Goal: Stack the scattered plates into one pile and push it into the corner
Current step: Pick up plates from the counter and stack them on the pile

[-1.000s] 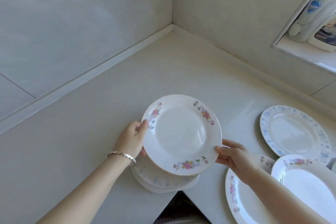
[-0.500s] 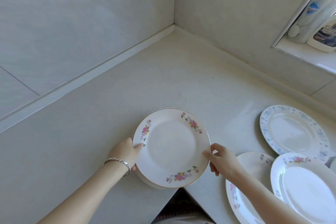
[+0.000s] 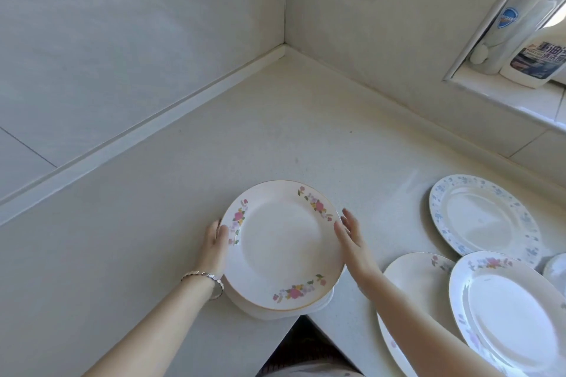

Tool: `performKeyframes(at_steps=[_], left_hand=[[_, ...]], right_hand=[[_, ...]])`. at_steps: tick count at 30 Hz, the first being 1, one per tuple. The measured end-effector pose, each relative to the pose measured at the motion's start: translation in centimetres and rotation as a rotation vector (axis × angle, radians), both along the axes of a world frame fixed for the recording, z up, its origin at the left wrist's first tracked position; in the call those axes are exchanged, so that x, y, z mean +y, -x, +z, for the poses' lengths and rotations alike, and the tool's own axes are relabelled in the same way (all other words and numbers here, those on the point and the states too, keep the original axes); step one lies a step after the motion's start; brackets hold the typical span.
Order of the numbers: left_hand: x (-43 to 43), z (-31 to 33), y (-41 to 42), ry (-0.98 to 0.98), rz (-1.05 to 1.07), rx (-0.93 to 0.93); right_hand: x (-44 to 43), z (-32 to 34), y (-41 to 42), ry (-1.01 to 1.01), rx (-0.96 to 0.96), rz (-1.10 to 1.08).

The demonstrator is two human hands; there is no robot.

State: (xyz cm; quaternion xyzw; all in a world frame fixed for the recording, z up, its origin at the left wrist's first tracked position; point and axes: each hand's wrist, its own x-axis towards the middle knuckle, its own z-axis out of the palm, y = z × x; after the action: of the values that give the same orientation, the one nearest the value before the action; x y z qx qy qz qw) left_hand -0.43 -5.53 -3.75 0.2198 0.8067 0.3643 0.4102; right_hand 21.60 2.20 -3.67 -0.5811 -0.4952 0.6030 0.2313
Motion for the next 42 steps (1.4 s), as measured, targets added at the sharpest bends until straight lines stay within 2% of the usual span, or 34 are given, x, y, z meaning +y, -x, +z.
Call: performKeyframes(at_steps=[2, 6, 10, 14, 16, 18, 20, 22, 25, 27, 31, 34, 37, 42], left_hand=[[-0.3, -0.9, -0.5, -0.096, 0.098, -0.141], [-1.5, -0.6, -1.6, -0.168, 0.142, -0.221], [-1.5, -0.7, -1.1, -0.174, 0.047, -0.187], [-0.7, -0.4, 0.5, -0.064, -0.09, -0.121], [0.1, 0.1, 0.8, 0.058, -0.187, -0.013], [1.0, 1.3, 0.2, 0.171, -0.347, 0.288], [1.4, 2.2, -1.3, 0.007, -0.478, 0.6], [1.9, 3.0, -3.6, -0.231, -0.587, 0.676], [2.9, 4.5, -7.4, -0.272, -0.78, 0.402], [3.7, 5.2, -10.3, -0.223, -0.875, 0.287], [5.3, 4.9, -15.8, -0.187, -0.978, 0.187], [6.5, 4.5, -19.2, -0.172, -0.998, 0.16], [7.7, 4.0, -22.0, -0.133, -1.023, 0.158], [8.8, 3.4, -24.8, -0.038, -0.979, 0.128]], right_hand=[[-0.5, -0.8, 0.5, 0.041, 0.103, -0.046], [-1.0, -1.6, 0.4, 0.052, 0.186, -0.106], [-0.7, -1.3, 0.3, 0.07, 0.227, -0.09], [-0.8, -0.6, 1.1, 0.038, 0.116, -0.117], [-0.7, -0.2, 1.3, 0.043, 0.07, -0.109], [-0.5, 0.0, 1.0, 0.078, 0.015, -0.126], [-0.7, 0.3, 0.1, 0.114, -0.089, -0.187], [-1.3, 0.9, -1.9, 0.104, -0.183, -0.253], [-2.8, 2.4, -7.0, 0.062, -0.26, -0.295], [-3.5, 3.1, -11.8, 0.007, -0.421, -0.328], [-4.0, 3.1, -22.3, -0.049, -0.746, -0.453], [-3.6, 1.5, -28.9, 0.034, -0.882, -0.535], [-2.9, -1.0, -32.6, 0.159, -0.904, -0.553], [-1.3, -3.2, -34.0, 0.211, -0.76, -0.616]])
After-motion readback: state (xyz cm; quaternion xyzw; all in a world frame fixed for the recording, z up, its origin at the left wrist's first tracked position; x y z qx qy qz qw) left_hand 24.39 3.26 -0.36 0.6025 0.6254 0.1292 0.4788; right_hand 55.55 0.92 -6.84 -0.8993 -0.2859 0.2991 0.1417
